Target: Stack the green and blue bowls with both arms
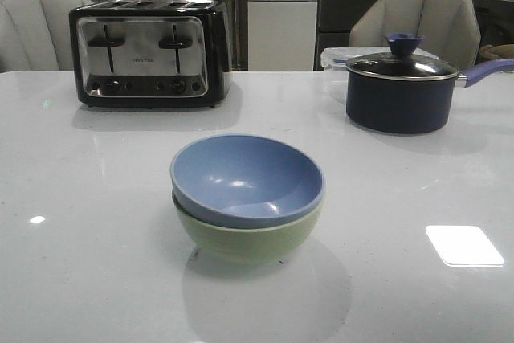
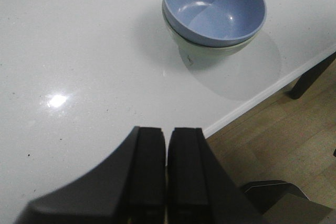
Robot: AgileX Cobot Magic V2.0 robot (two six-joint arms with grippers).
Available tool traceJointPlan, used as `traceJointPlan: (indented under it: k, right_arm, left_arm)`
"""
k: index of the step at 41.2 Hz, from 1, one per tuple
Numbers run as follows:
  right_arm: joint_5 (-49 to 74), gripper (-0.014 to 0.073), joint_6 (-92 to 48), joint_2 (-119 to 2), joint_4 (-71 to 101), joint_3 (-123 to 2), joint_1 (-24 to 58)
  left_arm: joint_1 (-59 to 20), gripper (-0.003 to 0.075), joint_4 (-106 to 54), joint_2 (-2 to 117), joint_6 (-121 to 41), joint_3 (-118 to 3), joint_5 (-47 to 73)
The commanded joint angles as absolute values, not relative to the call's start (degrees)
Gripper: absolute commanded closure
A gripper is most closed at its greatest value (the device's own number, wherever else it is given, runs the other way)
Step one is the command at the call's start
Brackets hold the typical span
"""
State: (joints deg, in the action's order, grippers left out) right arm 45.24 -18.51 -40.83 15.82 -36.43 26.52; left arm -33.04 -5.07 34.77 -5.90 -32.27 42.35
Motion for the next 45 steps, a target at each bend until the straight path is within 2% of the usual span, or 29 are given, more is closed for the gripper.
traceJointPlan:
  k: [1, 26, 31, 40, 45]
  right_arm:
    - [42.24, 0.0571, -19.01, -40.6, 16.8, -38.0, 26.63]
    - [42.76, 0.0566, -19.01, -40.6, 16.8, -38.0, 26.63]
    - [42.82, 0.0566, -19.01, -40.6, 16.8, -38.0, 26.63]
    - [42.82, 0.0566, -19.01, -40.6, 16.8, -38.0, 26.63]
    - [42.88, 0.0566, -19.01, -40.6, 16.8, -38.0, 26.63]
  left_arm:
    - [-33.5, 0.0626, -5.21, 34.67, -5.79, -33.82, 38.64]
    - [-33.04, 0.0627, -5.21, 33.35, -5.79, -33.54, 38.25]
    - [-27.45, 0.0627, -4.08, 28.47, -5.79, -32.38, 36.52]
    - [-14.18, 0.0627, -4.19, 15.85, -5.79, -24.42, 26.22]
    - [-10.56, 0.0627, -4.19, 11.16, -5.79, -19.91, 21.58]
